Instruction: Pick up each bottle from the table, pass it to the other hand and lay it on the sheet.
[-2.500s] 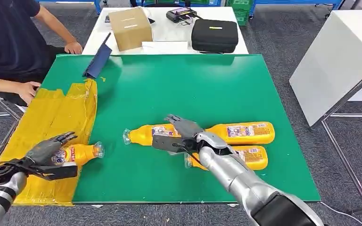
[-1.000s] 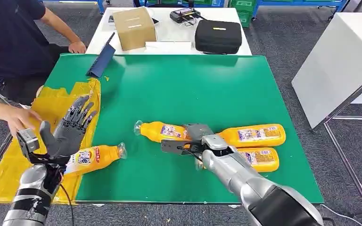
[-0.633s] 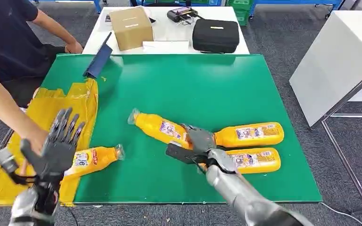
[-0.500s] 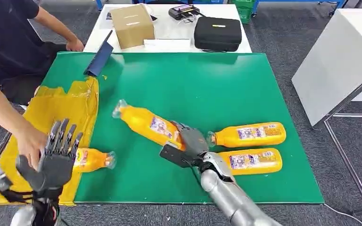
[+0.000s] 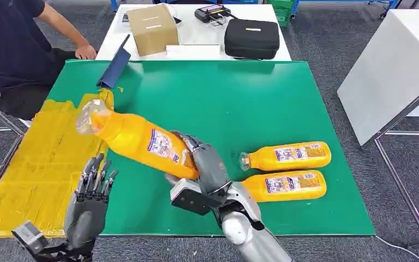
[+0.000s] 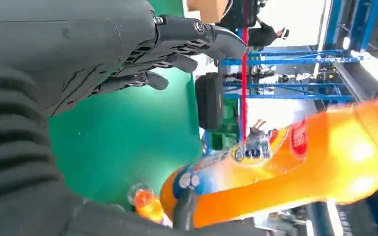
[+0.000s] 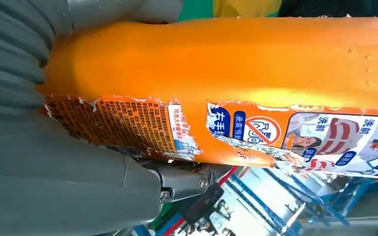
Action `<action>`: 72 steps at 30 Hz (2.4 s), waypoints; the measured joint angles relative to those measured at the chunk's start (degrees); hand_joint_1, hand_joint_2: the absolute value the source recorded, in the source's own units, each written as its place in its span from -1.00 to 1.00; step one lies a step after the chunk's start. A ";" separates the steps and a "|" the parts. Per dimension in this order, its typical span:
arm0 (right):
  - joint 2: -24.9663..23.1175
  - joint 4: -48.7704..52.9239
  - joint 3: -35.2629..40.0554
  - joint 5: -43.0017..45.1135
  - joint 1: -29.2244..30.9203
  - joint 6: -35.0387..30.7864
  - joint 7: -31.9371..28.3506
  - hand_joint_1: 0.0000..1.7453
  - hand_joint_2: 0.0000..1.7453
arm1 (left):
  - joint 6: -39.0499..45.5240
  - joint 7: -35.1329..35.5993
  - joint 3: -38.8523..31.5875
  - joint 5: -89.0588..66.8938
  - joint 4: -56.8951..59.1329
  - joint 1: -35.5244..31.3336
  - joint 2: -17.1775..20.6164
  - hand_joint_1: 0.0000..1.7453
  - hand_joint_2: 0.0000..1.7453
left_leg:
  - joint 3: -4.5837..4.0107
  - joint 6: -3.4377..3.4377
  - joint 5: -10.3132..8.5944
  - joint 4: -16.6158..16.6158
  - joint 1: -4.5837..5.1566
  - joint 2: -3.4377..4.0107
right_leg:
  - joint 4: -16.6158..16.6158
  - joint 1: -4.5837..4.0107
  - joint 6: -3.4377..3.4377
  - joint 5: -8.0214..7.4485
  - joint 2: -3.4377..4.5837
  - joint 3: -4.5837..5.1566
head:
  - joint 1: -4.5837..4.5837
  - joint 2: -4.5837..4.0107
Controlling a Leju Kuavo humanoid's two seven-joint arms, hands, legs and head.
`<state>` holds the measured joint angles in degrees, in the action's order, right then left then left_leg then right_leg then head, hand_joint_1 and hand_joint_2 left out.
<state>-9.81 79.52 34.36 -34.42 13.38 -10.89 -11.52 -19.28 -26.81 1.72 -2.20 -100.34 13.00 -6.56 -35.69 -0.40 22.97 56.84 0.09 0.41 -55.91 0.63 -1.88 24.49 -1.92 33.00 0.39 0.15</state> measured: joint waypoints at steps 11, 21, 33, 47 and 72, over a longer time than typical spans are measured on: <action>-2.30 -3.19 7.25 -4.39 -0.55 1.97 1.77 1.00 1.00 | 6.80 -3.32 6.54 -4.86 -4.00 1.35 -0.48 -1.00 1.00 | -0.03 0.02 0.03 -0.01 0.00 0.01 | 0.00 0.00 0.01 0.03 0.01 0.05 | -0.07 0.00; -3.06 -7.34 14.67 -7.28 -0.37 3.50 -0.07 1.00 1.00 | 10.53 -3.77 5.98 -6.76 -4.57 1.69 -1.03 -1.00 1.00 | -0.02 0.02 0.03 -0.01 -0.01 0.02 | 0.00 0.00 0.01 0.04 0.01 0.05 | -0.04 0.00; -3.34 -9.73 17.73 -7.89 1.09 3.59 -0.37 1.00 1.00 | 13.18 -3.41 4.60 -8.10 -4.55 2.09 -1.82 1.00 1.00 | -0.02 0.02 0.03 -0.01 0.00 0.04 | 0.00 0.00 0.01 0.03 0.01 0.08 | -0.04 0.00; -3.50 -10.43 17.99 -8.07 1.27 3.46 -0.04 1.00 1.00 | 12.57 -3.72 3.77 -7.15 -4.53 2.10 -2.01 1.00 1.00 | -0.03 0.02 0.03 -0.01 0.00 0.04 | 0.00 0.00 0.01 0.03 0.02 0.11 | -0.04 0.00; 8.20 4.73 0.22 -13.35 -14.39 -1.88 4.33 -1.00 -1.00 | 52.46 -3.25 -0.96 -53.19 -5.27 0.77 -2.06 1.00 1.00 | -0.11 -0.05 0.07 0.01 0.14 -0.29 | 0.05 0.13 -0.06 0.03 -0.15 0.11 | -0.04 0.00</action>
<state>-1.61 84.24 34.57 -47.78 -1.01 -12.76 -7.19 33.17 -30.07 0.76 -55.39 -105.61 13.76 -8.61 -35.80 -0.45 23.04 56.84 0.23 0.11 -55.86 0.77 -1.94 24.52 -2.07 33.12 0.35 0.15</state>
